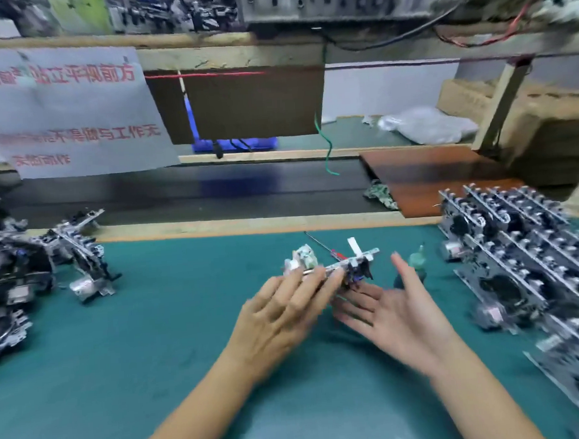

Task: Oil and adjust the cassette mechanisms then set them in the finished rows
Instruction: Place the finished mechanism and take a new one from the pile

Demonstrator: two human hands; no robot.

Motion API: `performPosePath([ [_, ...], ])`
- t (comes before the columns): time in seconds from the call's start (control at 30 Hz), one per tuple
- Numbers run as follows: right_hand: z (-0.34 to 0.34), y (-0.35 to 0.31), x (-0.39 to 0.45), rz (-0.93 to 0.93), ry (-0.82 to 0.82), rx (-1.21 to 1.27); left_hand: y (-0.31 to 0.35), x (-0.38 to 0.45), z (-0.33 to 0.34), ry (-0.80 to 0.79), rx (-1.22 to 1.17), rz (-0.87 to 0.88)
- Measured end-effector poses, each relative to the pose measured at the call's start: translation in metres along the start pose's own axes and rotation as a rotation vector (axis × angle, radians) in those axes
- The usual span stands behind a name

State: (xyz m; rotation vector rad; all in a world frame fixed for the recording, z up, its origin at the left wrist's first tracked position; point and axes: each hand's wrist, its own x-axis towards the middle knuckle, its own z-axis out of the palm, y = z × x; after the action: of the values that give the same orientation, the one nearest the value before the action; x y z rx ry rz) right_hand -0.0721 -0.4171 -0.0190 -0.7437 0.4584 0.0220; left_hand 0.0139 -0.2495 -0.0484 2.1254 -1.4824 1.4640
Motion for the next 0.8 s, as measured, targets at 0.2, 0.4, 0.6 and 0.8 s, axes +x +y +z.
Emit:
performPosePath([
  [0.2, -0.02, -0.001, 0.016, -0.037, 0.072, -0.14, 0.024, -0.016, 0.007, -0.097, -0.099, 0.264],
  [0.4, -0.037, -0.005, 0.011, -0.144, 0.051, -0.322, 0.028, -0.022, 0.002, 0.001, -0.291, 0.203],
  [0.6, -0.042, 0.005, 0.012, -0.248, 0.286, -0.73, 0.017, -0.018, 0.001, -0.556, -0.87, -0.446],
  [0.8, -0.031, 0.01, 0.009, -0.297, 0.362, -0.817, 0.02, -0.02, 0.003, -0.581, -1.016, -0.535],
])
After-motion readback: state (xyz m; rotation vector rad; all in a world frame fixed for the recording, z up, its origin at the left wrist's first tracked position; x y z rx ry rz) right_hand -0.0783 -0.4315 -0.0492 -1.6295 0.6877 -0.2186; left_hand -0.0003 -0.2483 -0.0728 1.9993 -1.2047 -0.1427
